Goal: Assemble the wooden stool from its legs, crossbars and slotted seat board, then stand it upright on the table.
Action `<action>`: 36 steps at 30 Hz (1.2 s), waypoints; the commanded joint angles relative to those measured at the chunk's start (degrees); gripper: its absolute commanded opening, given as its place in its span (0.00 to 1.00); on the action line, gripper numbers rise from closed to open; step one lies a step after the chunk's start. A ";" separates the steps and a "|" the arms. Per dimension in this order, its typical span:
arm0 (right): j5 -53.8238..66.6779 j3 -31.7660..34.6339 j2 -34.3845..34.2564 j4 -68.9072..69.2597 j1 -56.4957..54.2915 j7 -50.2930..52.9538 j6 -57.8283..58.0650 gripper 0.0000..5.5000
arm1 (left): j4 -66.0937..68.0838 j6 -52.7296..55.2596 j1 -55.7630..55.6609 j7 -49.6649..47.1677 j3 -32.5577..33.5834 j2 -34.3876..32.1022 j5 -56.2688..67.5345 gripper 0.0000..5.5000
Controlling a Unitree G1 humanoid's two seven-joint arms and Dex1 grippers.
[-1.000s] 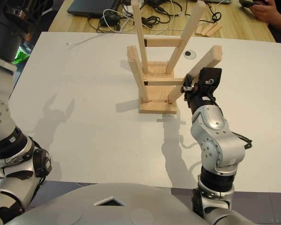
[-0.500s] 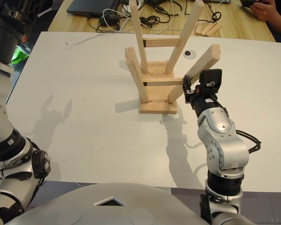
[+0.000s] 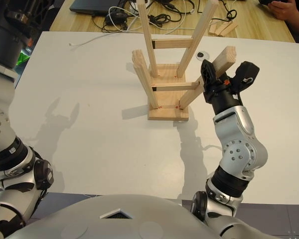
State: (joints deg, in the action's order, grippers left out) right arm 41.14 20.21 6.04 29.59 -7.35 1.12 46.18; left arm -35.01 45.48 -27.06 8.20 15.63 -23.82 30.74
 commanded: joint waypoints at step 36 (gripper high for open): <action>-4.19 2.59 29.10 -15.12 13.11 -38.03 -9.99 0.30 | 3.23 3.97 4.61 0.60 3.22 -2.36 2.44 0.69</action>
State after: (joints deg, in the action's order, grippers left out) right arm 40.17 25.04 37.36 13.94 4.57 -39.79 38.13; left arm -33.19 47.16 -24.49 8.33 18.70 -24.97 33.00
